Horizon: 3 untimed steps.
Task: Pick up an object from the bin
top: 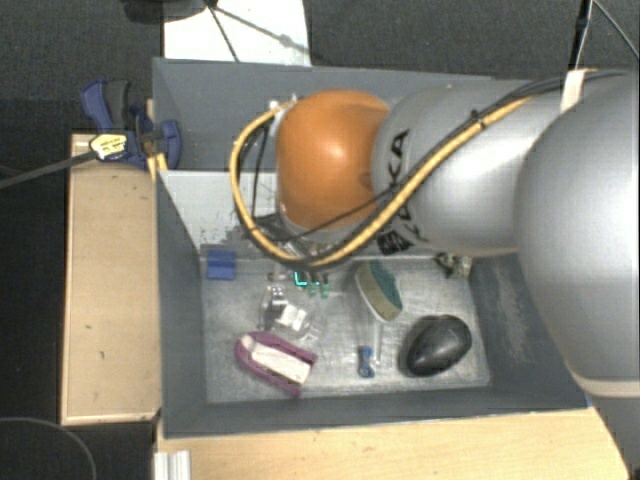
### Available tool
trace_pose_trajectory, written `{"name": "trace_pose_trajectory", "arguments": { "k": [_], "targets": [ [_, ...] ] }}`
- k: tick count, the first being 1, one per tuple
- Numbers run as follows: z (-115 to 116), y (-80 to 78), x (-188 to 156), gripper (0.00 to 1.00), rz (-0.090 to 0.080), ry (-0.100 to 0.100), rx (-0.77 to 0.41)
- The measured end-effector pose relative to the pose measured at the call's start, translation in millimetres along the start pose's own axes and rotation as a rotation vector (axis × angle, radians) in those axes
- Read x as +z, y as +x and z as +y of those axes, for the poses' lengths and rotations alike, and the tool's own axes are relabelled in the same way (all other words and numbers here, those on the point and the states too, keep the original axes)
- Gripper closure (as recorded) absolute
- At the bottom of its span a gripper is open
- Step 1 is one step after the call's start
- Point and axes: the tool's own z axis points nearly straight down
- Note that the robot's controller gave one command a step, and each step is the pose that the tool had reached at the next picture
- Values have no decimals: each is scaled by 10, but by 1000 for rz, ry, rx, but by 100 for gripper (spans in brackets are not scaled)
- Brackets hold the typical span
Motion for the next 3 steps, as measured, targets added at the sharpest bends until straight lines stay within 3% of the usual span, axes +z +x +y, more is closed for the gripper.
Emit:
{"name": "trace_pose_trajectory", "arguments": {
  "k": [1, 2, 3],
  "targets": [
    [-354, 213, 785, 0, -21, -6, -313],
    [-384, 225, 808, 100, -13, -2, -306],
    [-252, 215, -896, 100, -17, 0, -436]
  ]
}}
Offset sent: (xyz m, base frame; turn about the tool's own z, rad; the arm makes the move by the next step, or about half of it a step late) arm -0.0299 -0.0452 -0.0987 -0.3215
